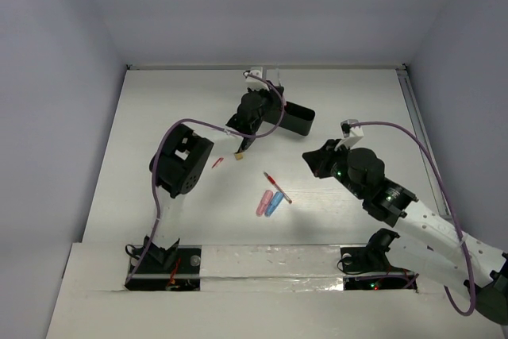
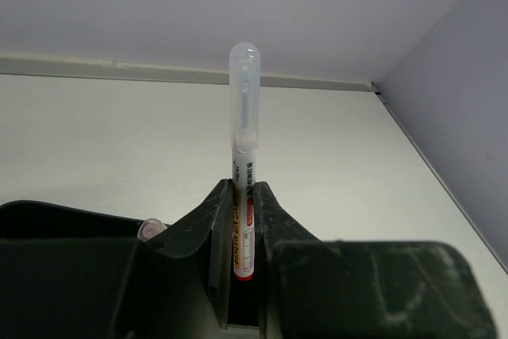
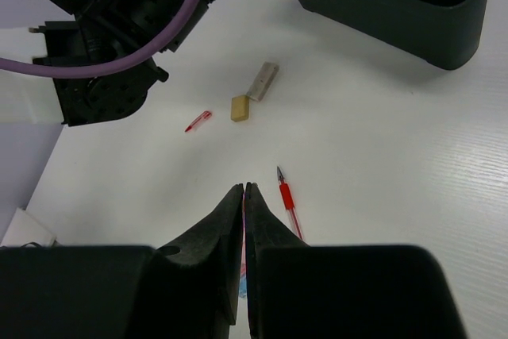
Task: Sort the stationery into containers
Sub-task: Place the pen in the storage box.
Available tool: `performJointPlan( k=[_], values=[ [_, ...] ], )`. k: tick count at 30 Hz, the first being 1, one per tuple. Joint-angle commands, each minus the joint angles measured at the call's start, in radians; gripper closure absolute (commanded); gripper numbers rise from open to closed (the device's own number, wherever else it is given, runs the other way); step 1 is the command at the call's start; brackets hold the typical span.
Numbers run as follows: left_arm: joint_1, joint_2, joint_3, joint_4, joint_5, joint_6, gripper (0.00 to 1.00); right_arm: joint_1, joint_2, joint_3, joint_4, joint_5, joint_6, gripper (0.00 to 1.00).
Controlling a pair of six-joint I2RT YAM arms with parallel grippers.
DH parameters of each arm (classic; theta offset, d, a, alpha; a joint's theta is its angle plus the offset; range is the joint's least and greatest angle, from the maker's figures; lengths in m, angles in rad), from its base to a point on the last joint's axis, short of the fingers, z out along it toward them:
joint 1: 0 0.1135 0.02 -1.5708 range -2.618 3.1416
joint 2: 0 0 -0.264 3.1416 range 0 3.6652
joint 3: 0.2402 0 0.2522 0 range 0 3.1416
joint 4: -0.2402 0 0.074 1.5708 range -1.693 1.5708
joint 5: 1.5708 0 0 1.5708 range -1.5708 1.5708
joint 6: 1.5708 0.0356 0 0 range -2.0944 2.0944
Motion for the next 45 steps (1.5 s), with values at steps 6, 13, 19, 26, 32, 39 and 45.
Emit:
performJointPlan(
  k=[6,13,19,26,32,39,45],
  values=[
    [0.000,-0.001,0.008,0.056,-0.026,-0.003,1.00,-0.006,-0.022,0.009,0.055,0.000,-0.030,0.91],
    [-0.009,-0.015,-0.023,0.054,-0.041,-0.005,0.94,-0.006,-0.004,0.005,0.084,-0.026,-0.021,0.92],
    [-0.018,-0.019,-0.038,0.056,-0.053,-0.018,0.81,-0.006,-0.002,0.018,0.084,-0.040,-0.024,0.91],
    [-0.027,-0.038,-0.054,0.054,-0.078,-0.026,0.63,-0.006,-0.011,0.018,0.078,-0.040,-0.019,0.92],
    [-0.037,-0.096,-0.113,0.083,-0.086,-0.026,0.53,-0.006,-0.011,0.015,0.076,-0.031,-0.018,0.92],
    [-0.037,-0.278,-0.222,0.137,-0.104,-0.003,0.44,-0.006,0.033,0.009,0.076,-0.028,-0.018,1.00],
    [-0.037,-0.378,-0.249,0.129,-0.092,0.025,0.43,-0.006,0.071,0.008,0.096,-0.043,-0.015,1.00]
  ],
)
